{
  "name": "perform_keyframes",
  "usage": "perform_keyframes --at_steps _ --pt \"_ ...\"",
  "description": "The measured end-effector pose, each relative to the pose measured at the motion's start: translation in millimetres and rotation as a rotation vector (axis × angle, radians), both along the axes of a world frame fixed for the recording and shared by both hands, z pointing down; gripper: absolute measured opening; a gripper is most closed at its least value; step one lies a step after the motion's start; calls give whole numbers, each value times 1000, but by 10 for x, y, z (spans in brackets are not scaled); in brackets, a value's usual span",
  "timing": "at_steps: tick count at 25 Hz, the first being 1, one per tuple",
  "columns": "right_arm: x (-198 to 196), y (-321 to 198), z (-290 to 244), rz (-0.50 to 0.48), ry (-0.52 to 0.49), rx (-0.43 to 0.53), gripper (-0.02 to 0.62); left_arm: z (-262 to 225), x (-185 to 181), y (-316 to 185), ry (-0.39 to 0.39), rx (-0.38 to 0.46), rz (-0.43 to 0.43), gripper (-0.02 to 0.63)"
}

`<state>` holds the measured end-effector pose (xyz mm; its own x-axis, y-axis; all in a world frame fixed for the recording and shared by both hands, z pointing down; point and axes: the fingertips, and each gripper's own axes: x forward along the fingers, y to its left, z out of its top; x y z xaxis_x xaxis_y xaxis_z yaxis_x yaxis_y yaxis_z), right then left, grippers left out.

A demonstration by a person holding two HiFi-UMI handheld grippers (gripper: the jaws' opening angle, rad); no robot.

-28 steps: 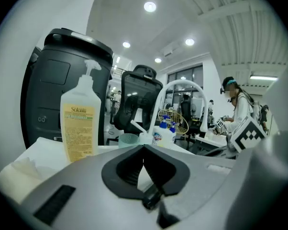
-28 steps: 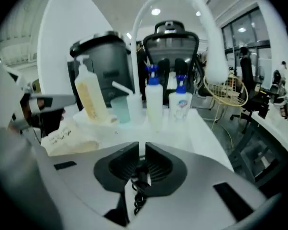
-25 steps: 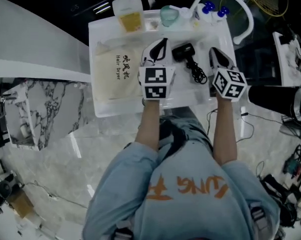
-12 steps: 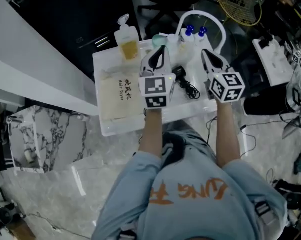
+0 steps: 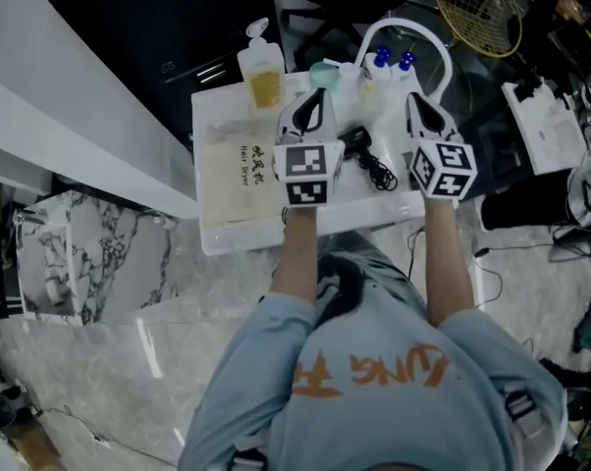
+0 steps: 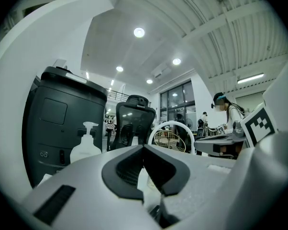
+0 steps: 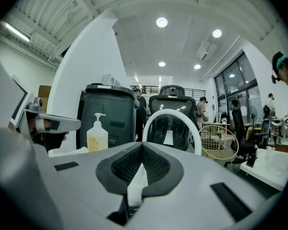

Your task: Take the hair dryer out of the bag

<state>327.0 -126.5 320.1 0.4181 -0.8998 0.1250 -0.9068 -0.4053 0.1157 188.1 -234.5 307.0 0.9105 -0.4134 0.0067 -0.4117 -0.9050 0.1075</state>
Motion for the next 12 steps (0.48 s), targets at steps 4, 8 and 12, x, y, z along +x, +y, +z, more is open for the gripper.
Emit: perform_keyframes --at_steps 4,8,12 --pt "-11 -18 -6 -6 6 -4 0 54 -35 -11 -13 -8 -4 3" --pt "-30 -54 4 -19 12 -4 0 116 -33 -42 -22 -18 -10 3" --pt "-58 -46 21 -34 23 -12 0 162 -56 -41 -23 -26 -19 3"
